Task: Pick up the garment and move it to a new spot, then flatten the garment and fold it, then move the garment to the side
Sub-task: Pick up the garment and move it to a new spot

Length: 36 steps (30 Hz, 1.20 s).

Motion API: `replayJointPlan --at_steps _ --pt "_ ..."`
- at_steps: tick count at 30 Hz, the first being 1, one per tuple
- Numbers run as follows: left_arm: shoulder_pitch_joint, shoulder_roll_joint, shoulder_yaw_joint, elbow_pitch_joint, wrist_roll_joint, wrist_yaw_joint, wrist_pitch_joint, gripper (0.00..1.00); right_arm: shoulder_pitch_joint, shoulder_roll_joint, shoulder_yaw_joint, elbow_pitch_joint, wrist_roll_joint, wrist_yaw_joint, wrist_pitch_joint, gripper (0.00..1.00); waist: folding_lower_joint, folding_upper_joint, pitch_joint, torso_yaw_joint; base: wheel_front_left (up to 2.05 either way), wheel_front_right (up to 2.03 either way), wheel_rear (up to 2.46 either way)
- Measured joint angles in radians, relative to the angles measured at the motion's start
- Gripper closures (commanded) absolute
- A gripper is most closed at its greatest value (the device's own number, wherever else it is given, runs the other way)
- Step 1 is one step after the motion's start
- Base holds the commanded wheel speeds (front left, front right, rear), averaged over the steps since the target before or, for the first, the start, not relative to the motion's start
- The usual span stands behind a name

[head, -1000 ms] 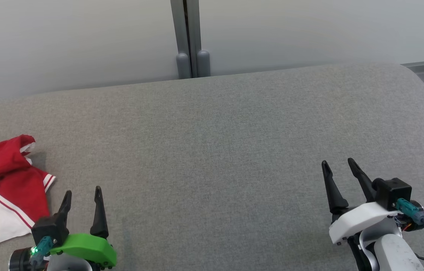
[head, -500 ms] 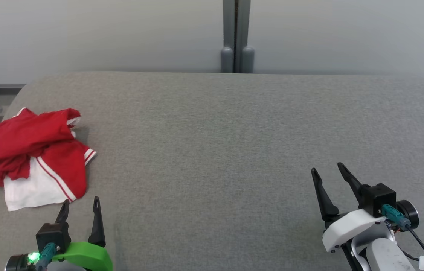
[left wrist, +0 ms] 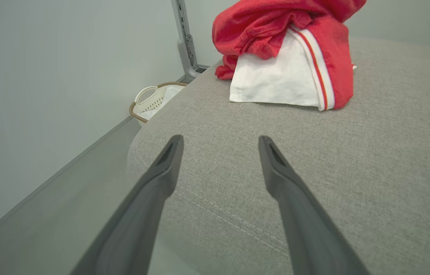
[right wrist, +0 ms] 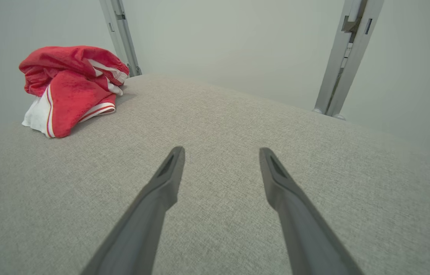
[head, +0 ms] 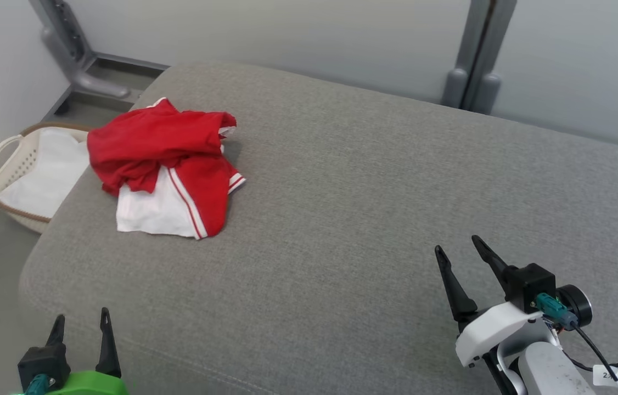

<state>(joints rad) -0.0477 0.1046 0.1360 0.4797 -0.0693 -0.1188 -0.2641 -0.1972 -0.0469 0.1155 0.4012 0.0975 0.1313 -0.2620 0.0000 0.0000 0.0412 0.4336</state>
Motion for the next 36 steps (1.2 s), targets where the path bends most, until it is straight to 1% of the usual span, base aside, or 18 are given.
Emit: replayJointPlan --at_steps 3,7,12,14,18,21,27,31,35,36 --pt "0.011 0.000 0.038 -0.004 -0.004 0.000 0.000 0.00 -0.007 -0.001 0.012 0.004 0.003 0.000 -0.001 0.00 0.0000 0.0000 0.005 0.050 0.00 0.00 0.00" --pt "0.016 -0.004 0.063 -0.007 -0.007 0.000 0.000 0.00 -0.023 0.000 0.026 0.004 -0.001 0.000 -0.001 0.00 0.0000 0.0000 0.016 0.089 0.00 0.00 0.00" --pt "-0.010 -0.015 0.051 0.006 -0.013 -0.006 0.000 0.00 -0.024 -0.001 0.028 0.002 -0.011 0.000 -0.001 0.00 0.0000 0.0000 0.042 0.100 0.00 0.00 0.00" --pt "-0.039 -0.015 0.046 0.012 -0.036 -0.008 0.000 0.00 -0.029 0.000 0.033 0.000 -0.017 0.000 -0.001 0.00 0.0000 0.0000 0.052 0.096 0.00 0.00 0.00" --pt "-0.125 0.012 0.003 0.015 -0.095 -0.009 0.000 0.00 -0.056 0.000 0.033 -0.003 -0.039 0.000 -0.001 0.00 0.0000 0.0000 0.085 0.078 0.00 0.00 0.00" --pt "-0.203 0.055 -0.026 0.011 -0.164 -0.009 0.000 0.00 -0.075 0.000 0.026 -0.015 -0.056 0.000 -0.001 0.00 0.0000 0.0000 0.117 0.059 0.00 0.00 0.00" --pt "-0.380 0.177 -0.094 0.055 -0.275 -0.009 0.000 0.00 -0.125 0.000 0.018 -0.037 -0.094 0.000 -0.001 0.00 0.0000 0.0000 0.194 0.010 0.00 0.00 0.00" --pt "-0.490 0.248 -0.139 0.090 -0.353 -0.009 0.000 0.00 -0.150 0.000 0.023 -0.052 -0.107 0.000 -0.001 0.00 0.0000 0.0000 0.240 -0.027 0.00 0.00 0.00" --pt "-0.594 0.318 -0.225 0.146 -0.451 -0.009 0.000 0.00 -0.177 0.000 0.031 -0.066 -0.113 0.000 -0.001 0.00 0.0001 0.0000 0.288 -0.070 0.00 0.00 0.00" --pt "-0.623 0.345 -0.261 0.162 -0.475 -0.009 0.000 0.00 -0.183 -0.001 0.035 -0.068 -0.115 0.000 -0.001 0.00 0.0001 0.0000 0.300 -0.081 0.00 0.00 0.00"
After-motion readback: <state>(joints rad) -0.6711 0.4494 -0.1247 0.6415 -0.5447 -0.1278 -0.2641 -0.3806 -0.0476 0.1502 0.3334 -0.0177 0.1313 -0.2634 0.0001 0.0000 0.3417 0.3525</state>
